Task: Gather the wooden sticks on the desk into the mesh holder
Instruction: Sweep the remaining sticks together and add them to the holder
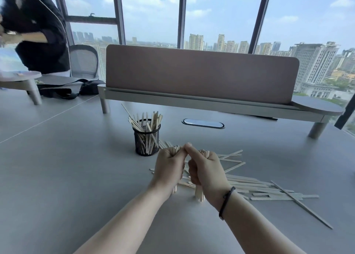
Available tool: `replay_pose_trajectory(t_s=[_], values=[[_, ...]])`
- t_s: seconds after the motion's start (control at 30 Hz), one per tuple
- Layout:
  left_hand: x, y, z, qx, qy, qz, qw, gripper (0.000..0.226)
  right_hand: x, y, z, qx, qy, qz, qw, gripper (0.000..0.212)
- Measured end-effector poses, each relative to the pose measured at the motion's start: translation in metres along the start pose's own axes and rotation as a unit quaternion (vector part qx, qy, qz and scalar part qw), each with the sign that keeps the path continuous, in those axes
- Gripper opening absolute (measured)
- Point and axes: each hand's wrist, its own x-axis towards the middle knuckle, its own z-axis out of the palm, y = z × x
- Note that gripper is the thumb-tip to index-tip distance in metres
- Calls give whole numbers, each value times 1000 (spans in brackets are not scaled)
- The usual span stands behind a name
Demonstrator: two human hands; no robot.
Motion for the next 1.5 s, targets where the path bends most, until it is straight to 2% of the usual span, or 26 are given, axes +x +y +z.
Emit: replay_pose_trajectory(t_s=[0.23, 0.4, 0.5, 0.63, 0.73, 0.83, 0.93, 1.0, 1.07, 1.2, 1.3, 1.37, 1.4, 1.5], values=[[42, 55, -34, -43, 122, 62, 990, 71, 39, -31, 30, 57, -23, -11, 998, 60], [102, 112, -81, -85, 197, 104, 971, 78, 82, -71, 70, 129, 29, -56, 990, 66], [130, 118, -99, -20, 205, 115, 972, 72, 103, -86, 92, 161, 39, -87, 982, 65], [142, 98, -105, 108, 200, 94, 969, 63, 126, -78, 113, 59, 62, -111, 990, 65], [141, 79, -108, 198, 207, 103, 953, 59, 139, -55, 119, -44, 69, -102, 991, 51], [141, 66, -116, 245, 223, 154, 931, 39, 147, -33, 117, -191, 75, -112, 972, 37], [139, 62, -123, 296, 219, 193, 909, 21, 148, -23, 115, -239, 81, -107, 962, 11], [137, 59, -123, 306, 203, 190, 910, 28, 146, -19, 113, -273, 73, -98, 954, 18], [137, 55, -124, 297, 194, 190, 916, 46, 144, -14, 112, -300, 43, -94, 948, 30], [140, 56, -129, 306, 212, 198, 907, 71, 138, -9, 109, -322, 1, -102, 941, 41], [147, 61, -131, 361, 217, 189, 887, 60, 134, -7, 107, -382, -15, -125, 916, 46], [154, 65, -131, 402, 178, 142, 887, 39, 131, -6, 106, -416, -25, -144, 897, 46], [156, 67, -130, 417, 145, 112, 890, 37, 130, -5, 107, -427, -32, -150, 891, 47], [154, 67, -126, 445, 44, 16, 894, 53, 130, -3, 107, -441, -53, -147, 884, 50]])
